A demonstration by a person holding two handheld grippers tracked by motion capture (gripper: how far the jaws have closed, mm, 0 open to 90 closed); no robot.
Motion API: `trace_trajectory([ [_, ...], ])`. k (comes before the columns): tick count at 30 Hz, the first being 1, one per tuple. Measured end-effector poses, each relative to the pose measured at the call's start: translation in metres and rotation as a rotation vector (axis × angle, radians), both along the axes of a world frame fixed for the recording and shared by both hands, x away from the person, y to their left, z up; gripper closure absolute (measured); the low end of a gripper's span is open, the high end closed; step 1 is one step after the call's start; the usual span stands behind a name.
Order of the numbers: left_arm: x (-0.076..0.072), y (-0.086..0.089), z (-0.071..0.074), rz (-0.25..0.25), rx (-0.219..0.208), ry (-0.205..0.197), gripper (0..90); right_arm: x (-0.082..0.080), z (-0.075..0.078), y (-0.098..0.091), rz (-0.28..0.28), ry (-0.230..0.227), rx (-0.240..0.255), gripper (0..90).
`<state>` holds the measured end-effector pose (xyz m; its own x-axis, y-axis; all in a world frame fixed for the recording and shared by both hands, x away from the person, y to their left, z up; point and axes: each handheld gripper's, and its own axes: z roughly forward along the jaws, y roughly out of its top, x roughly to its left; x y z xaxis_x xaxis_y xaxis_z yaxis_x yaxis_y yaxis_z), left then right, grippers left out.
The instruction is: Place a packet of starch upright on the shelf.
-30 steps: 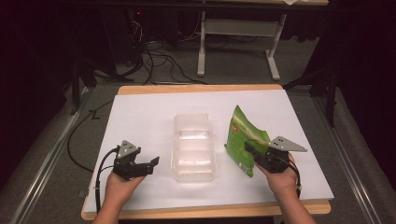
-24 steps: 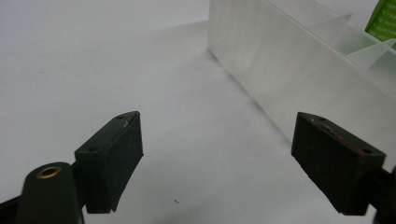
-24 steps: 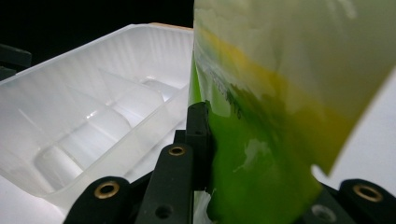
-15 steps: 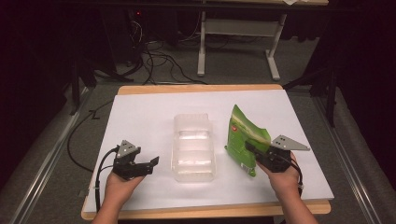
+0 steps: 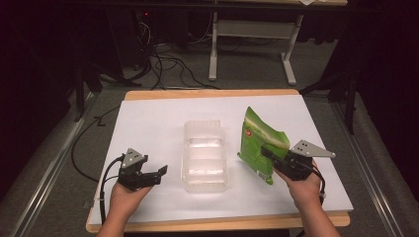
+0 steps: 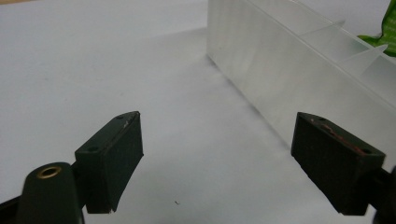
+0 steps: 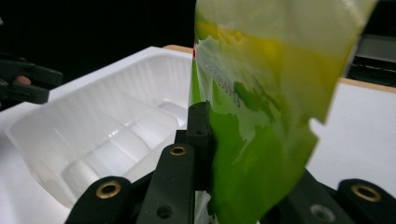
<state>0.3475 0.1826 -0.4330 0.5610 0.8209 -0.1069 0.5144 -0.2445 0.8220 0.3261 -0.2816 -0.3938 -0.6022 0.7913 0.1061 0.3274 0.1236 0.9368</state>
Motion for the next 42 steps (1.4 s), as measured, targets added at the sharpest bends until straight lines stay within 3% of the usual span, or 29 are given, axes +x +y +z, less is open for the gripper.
trace_trajectory([
  [4,0.003,0.001,-0.003,0.002,0.010,0.017,17.2,0.004,0.007,0.001,0.021,-0.014,0.017,81.6],
  [19,0.002,0.005,-0.002,0.017,0.003,0.008,17.2,0.023,0.029,0.015,0.086,-0.053,0.032,81.8],
  [23,0.003,0.006,-0.003,0.027,0.010,0.014,17.2,0.029,0.037,0.020,0.124,-0.073,0.047,81.8],
  [26,0.002,0.005,-0.004,0.034,0.010,0.012,17.2,0.037,0.042,0.027,0.181,-0.067,0.070,81.9],
  [31,0.002,0.007,-0.006,0.044,0.009,0.022,17.2,0.047,0.044,0.035,0.228,-0.058,0.092,81.9],
  [42,0.000,0.016,-0.008,0.079,0.016,0.023,17.1,0.071,0.044,0.068,0.357,-0.050,0.072,82.0],
])
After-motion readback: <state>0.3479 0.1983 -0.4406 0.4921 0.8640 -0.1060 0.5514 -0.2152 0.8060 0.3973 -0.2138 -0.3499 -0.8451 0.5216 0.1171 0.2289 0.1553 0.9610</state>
